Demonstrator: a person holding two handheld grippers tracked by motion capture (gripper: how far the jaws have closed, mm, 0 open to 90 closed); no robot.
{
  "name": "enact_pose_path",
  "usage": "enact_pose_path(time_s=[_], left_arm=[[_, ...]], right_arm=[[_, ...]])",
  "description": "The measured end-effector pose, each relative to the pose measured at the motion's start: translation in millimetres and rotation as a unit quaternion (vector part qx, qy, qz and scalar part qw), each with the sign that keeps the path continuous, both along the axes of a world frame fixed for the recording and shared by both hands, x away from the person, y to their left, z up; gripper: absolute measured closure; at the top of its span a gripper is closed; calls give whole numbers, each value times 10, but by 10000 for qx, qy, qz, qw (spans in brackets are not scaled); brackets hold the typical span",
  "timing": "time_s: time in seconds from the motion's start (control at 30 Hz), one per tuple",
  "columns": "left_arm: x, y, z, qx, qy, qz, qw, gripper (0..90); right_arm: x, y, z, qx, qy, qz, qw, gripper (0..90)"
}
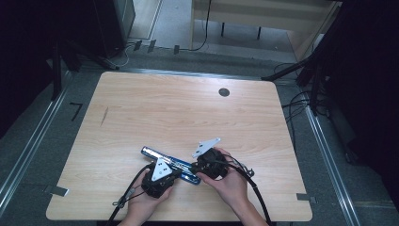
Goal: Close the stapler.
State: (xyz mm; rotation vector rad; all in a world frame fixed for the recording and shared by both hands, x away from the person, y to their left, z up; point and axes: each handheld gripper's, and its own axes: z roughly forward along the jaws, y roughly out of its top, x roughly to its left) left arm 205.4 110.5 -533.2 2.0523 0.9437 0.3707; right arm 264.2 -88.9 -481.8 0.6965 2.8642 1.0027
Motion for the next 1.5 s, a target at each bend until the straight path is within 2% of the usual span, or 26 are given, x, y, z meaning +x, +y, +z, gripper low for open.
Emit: enact_pose_path(time_s=[0.07,0.13,0.2,0.23,0.27,0.3,0.33,0.37,0.4,0.53,0.63,0.67,0.77,0.93,1.1,1.5], left_arm=[[1,2,1,4,8,-6,10000,900],[2,4,1,-4,14,-6,10000,900],[4,5,1,-13,20,-11,10000,900],[4,6,1,-13,21,-12,10000,900],[5,8,1,-16,30,-18,10000,900],[5,8,1,-16,30,-18,10000,900],[6,8,1,-19,27,-23,10000,900],[7,9,0,-26,33,-20,10000,900],[7,9,0,-26,33,-20,10000,900],[8,9,-1,-52,47,-7,10000,900],[9,10,0,-53,56,-11,10000,900],[10,11,0,-56,60,-15,10000,900],[11,12,0,-59,66,-18,10000,900],[11,13,0,-81,85,-4,9999,900],[12,13,0,-84,88,-11,9999,900],[15,18,-1,-101,106,-12,9999,900]], right_arm=[[-33,16,-10,17,-97,125,9999,779],[-52,21,-13,-6,-120,118,9999,775],[-88,22,-44,34,-277,155,9995,750],[-88,22,-44,34,-277,155,9995,750],[-129,18,-65,21,-465,172,9988,732],[-129,18,-65,21,-465,172,9988,732],[-162,13,-80,24,-661,212,9976,714],[-182,10,-83,0,-758,195,9969,706],[-182,10,-83,0,-758,195,9969,706],[-252,-14,-97,22,-1215,46,9926,647],[-264,-18,-115,89,-1173,107,9930,612],[-261,-4,-139,23,-1122,132,9936,592],[-265,8,-163,-44,-1161,78,9932,590],[-272,65,-220,-233,-1471,116,9888,625],[-258,81,-284,-361,-1441,183,9887,669],[-263,71,-258,-330,-1387,156,9897,675]])
